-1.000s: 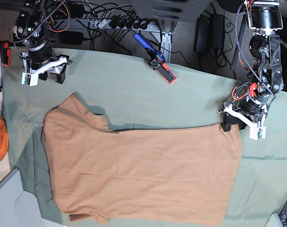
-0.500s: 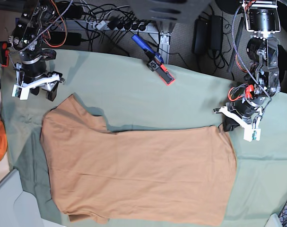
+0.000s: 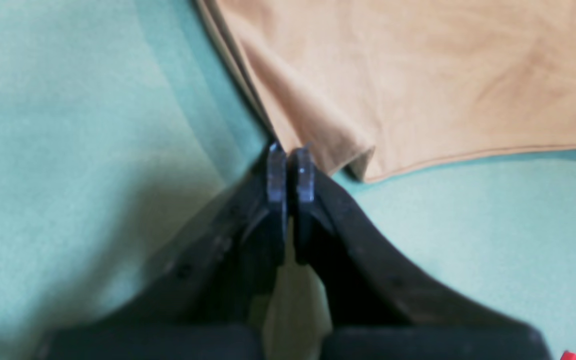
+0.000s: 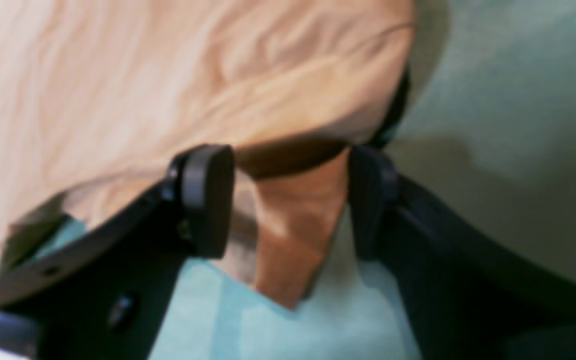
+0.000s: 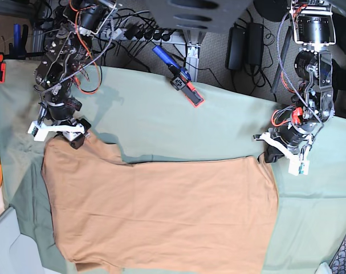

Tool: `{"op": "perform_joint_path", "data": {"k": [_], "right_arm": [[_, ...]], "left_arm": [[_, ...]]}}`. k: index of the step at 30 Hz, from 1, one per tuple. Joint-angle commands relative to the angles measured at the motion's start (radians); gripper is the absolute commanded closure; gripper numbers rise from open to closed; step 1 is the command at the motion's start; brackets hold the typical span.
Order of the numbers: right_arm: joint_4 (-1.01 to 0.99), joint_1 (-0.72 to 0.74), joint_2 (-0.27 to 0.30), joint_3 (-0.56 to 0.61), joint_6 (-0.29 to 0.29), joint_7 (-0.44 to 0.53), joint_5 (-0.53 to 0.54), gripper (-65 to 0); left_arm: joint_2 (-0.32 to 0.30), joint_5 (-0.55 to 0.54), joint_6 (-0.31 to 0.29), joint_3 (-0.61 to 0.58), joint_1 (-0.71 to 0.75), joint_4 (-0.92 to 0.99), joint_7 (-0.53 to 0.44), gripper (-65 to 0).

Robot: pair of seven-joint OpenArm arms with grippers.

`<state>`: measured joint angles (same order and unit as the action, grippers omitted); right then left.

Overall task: Fold the T-shirt properly
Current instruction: 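Grasp the tan shirt's shoulder corners with both grippers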

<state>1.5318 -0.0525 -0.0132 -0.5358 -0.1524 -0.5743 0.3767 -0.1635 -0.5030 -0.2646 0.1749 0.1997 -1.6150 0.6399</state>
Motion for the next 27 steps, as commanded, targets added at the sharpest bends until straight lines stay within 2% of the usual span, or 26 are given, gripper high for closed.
{"op": "perform_joint_path", "data": {"k": [1, 5, 7, 10, 12, 14, 16, 19, 22, 27], "right_arm": [[0.006, 0.007, -0.011, 0.001, 0.022, -0.023, 0.009, -36.0], [0.006, 0.008, -0.032, 0.001, 0.022, -0.03, 0.008, -35.4], [0.006, 0.008, -0.031, 0.001, 0.022, -0.035, 0.005, -26.7], [0.006, 0.008, -0.031, 0.001, 0.021, -0.057, -0.019, -8.4], [0.006, 0.007, -0.031, 0.001, 0.017, -0.059, -0.035, -2.8], [0.006, 0.008, -0.031, 0.001, 0.017, -0.063, -0.042, 0.0], [0.007, 0.008, -0.03, 0.001, 0.016, -0.082, -0.048, 0.0], [0.007, 0.007, -0.014, 0.001, -0.029, -0.119, -0.047, 0.0], [0.014, 0.004, 0.012, 0.001, -0.05, -0.145, -0.031, 0.0], [0.058, -0.052, 0.074, 0.001, -0.071, -0.164, 0.013, 0.0]], "left_arm": [[-0.006, -0.01, -0.02, 0.001, -0.011, -0.013, -0.014, 0.0], [-0.006, -0.01, -0.02, 0.001, -0.011, -0.013, -0.014, 0.0], [-0.009, -0.01, -0.02, 0.001, -0.011, -0.013, -0.015, 0.0], [-0.02, -0.01, -0.02, 0.001, -0.011, -0.013, -0.016, 0.0], [-0.026, -0.01, -0.02, 0.001, -0.011, -0.013, -0.017, 0.0], [-0.034, -0.013, -0.02, 0.001, -0.011, -0.013, -0.02, 0.0], [-0.039, -0.013, -0.02, 0.001, -0.011, -0.013, -0.023, 0.0], [-0.039, -0.013, -0.021, 0.001, -0.011, -0.013, -0.023, 0.0], [-0.039, -0.013, -0.021, 0.001, -0.011, -0.013, -0.014, 0.0], [-0.04, -0.037, -0.096, 0.001, 0.004, -0.014, -0.003, 0.0]]}}
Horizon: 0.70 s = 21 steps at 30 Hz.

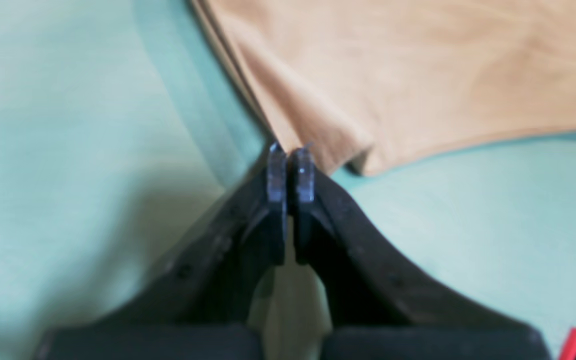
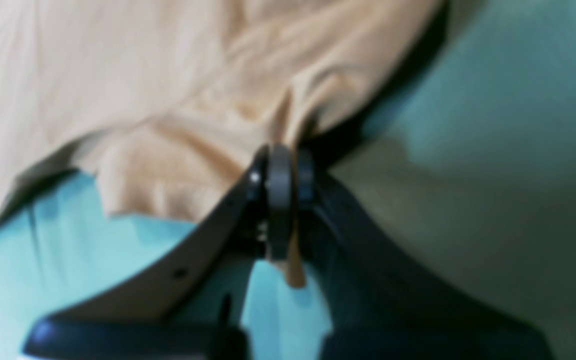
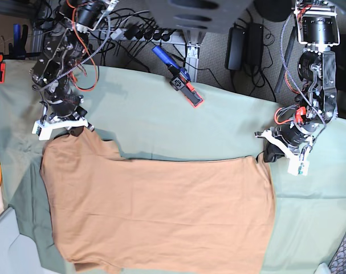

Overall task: Fold the T-shirt properly
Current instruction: 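Grasp the tan shirt's shoulder corners with both grippers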

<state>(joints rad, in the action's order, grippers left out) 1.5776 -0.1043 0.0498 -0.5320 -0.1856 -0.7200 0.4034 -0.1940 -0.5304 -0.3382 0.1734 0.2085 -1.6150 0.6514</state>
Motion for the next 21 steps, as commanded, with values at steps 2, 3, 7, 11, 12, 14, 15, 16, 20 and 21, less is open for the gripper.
{"op": "perform_joint_path", "data": {"k": [2, 3, 7, 11, 12, 14, 15, 16, 20, 21], "right_arm": [[0.043, -0.036, 0.031, -0.003, -0.049, -0.019, 0.006, 0.0], [0.062, -0.054, 0.037, -0.003, -0.051, -0.019, 0.006, 0.0], [0.148, -0.121, 0.061, -0.003, -0.051, -0.021, 0.013, 0.0], [0.225, -0.152, 0.091, -0.008, -0.051, -0.017, 0.012, 0.0], [0.238, -0.152, 0.1, -0.009, -0.051, -0.017, 0.013, 0.0], [0.251, -0.146, 0.118, -0.009, -0.051, -0.006, 0.014, 0.0], [0.252, -0.137, 0.126, -0.01, -0.051, -0.005, 0.016, 0.0], [0.251, -0.126, 0.135, -0.009, -0.051, -0.003, 0.016, 0.0], [0.251, -0.066, 0.167, -0.009, -0.051, 0.002, 0.015, 0.0], [0.249, -0.048, 0.173, -0.009, -0.053, 0.005, 0.015, 0.0]], "left_arm": [[-0.008, -0.024, -0.026, 0.003, 0.01, -0.016, -0.014, 0.0], [-0.009, -0.029, -0.026, 0.003, 0.016, -0.016, -0.013, 0.0], [-0.009, -0.035, -0.035, 0.019, 0.043, -0.049, -0.007, 0.0], [-0.01, -0.051, -0.041, 0.047, 0.057, -0.116, 0.005, 0.0], [-0.012, -0.058, -0.041, 0.05, 0.057, -0.128, 0.005, 0.0], [-0.021, -0.066, -0.041, 0.05, 0.057, -0.139, 0.004, 0.0], [-0.026, -0.072, -0.042, 0.05, 0.055, -0.139, 0.004, 0.0], [-0.031, -0.073, -0.042, 0.05, 0.051, -0.139, 0.003, 0.0], [-0.037, -0.076, -0.044, 0.05, 0.01, -0.138, 0.0, 0.0], [-0.037, -0.076, -0.044, 0.05, -0.005, -0.138, -0.001, 0.0]]}}
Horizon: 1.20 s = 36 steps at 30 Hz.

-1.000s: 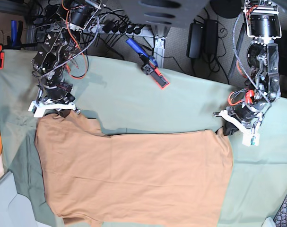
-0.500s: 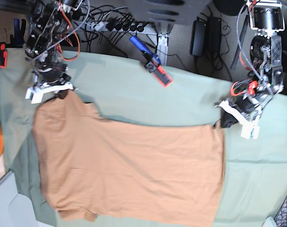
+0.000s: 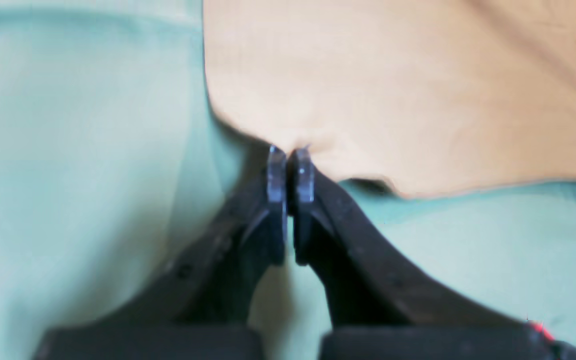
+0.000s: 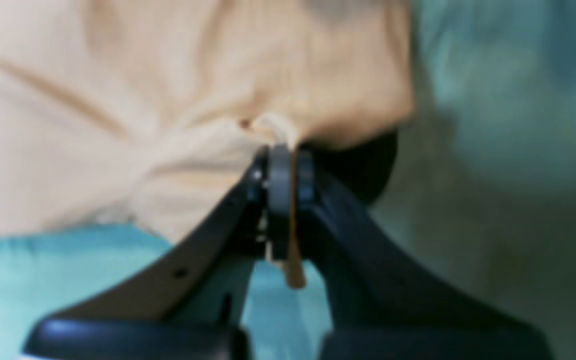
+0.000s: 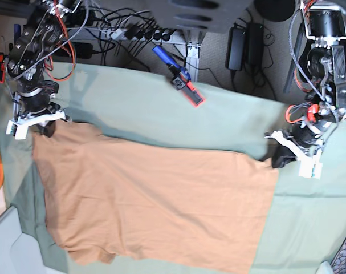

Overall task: Fold the T-shirt properly
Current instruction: 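Grasp the tan shirt's shoulder corners with both grippers, then pull the held shirt corners apart to straighten the shirt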

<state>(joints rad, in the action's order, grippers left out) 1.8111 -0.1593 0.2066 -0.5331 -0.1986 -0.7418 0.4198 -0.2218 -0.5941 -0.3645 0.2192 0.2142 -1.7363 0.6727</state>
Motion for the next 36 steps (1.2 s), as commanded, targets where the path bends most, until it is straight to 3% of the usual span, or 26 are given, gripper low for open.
{"op": "perform_joint_path", "data": {"k": [1, 8, 15, 23, 35, 36], "right_arm": [[0.011, 0.025, 0.022, -0.008, -0.045, 0.027, -0.001, 0.0], [-0.154, 0.191, 0.05, -0.001, -0.098, 0.026, 0.023, 0.0], [-0.348, 0.347, 0.097, 0.065, -0.101, 0.019, 0.022, 0.0], [-0.511, 0.5, 0.101, 0.19, -0.102, 0.039, -0.085, 0.0], [-0.575, 0.533, 0.101, 0.214, -0.102, 0.053, -0.129, 0.0], [-0.575, 0.532, 0.101, 0.214, -0.102, 0.053, -0.129, 0.0]], "left_arm": [[-0.009, -0.012, -0.018, 0.004, -0.028, -0.014, -0.022, 0.0], [-0.009, -0.008, -0.018, 0.003, -0.152, 0.141, -0.029, 0.0], [-0.021, 0.035, -0.021, -0.003, -0.276, 0.259, -0.054, 0.0], [-0.045, 0.073, -0.021, -0.044, -0.392, 0.414, -0.106, 0.0], [-0.058, 0.111, -0.021, -0.15, -0.469, 0.505, -0.154, 0.0], [-0.058, 0.113, -0.021, -0.161, -0.469, 0.505, -0.153, -3.6]]}}
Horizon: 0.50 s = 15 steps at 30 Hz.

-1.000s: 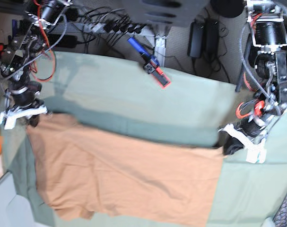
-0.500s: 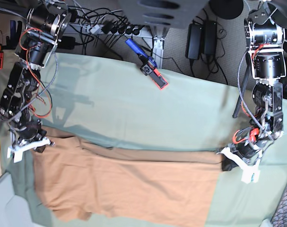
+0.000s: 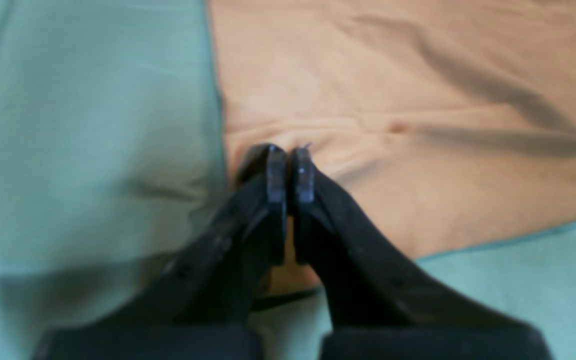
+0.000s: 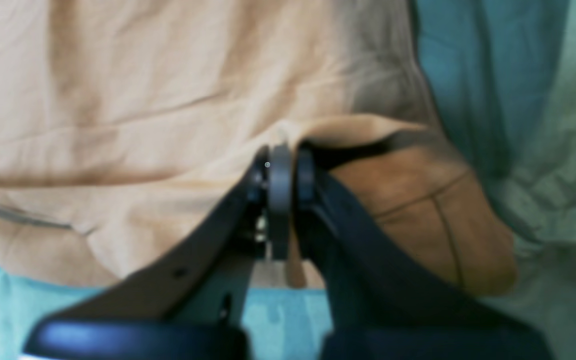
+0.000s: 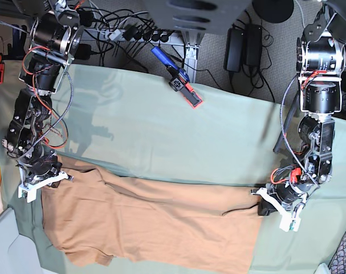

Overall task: Fold the T-shirt properly
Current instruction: 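Pull the held shirt corners apart to straighten the shirt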

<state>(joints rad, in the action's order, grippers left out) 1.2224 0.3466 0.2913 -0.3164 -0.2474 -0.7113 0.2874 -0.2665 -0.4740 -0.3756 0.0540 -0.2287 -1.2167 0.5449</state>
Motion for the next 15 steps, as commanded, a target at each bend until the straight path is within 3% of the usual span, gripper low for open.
{"op": "perform_joint_path", "data": {"k": [1, 3, 6, 8, 12, 15], "right_arm": [[0.013, 0.026, 0.016, -0.003, -0.053, 0.023, 0.004, 0.0], [0.013, 0.024, 0.016, -0.003, -0.055, 0.023, 0.005, 0.0], [0.013, 0.022, 0.016, -0.003, -0.056, 0.023, 0.012, -32.3], [0.013, 0.022, 0.016, -0.003, -0.056, 0.023, 0.011, -43.8], [0.013, 0.022, 0.017, -0.005, -0.056, 0.022, 0.011, -43.9], [0.016, 0.022, 0.016, -0.029, -0.056, 0.018, 0.012, -43.9]], "left_arm": [[-0.013, -0.004, -0.011, -0.005, -0.026, -0.015, -0.025, -9.0], [-0.013, -0.002, -0.011, -0.014, -0.026, -0.015, -0.017, -18.2], [-0.014, -0.003, -0.01, -0.015, -0.026, -0.015, 0.013, -25.8], [-0.014, -0.003, -0.01, -0.015, -0.026, -0.015, 0.032, -25.9], [-0.015, -0.004, -0.011, 0.004, -0.026, -0.021, 0.048, -25.9], [-0.024, -0.039, -0.052, 0.022, -0.023, -0.048, 0.082, -25.9]]}}
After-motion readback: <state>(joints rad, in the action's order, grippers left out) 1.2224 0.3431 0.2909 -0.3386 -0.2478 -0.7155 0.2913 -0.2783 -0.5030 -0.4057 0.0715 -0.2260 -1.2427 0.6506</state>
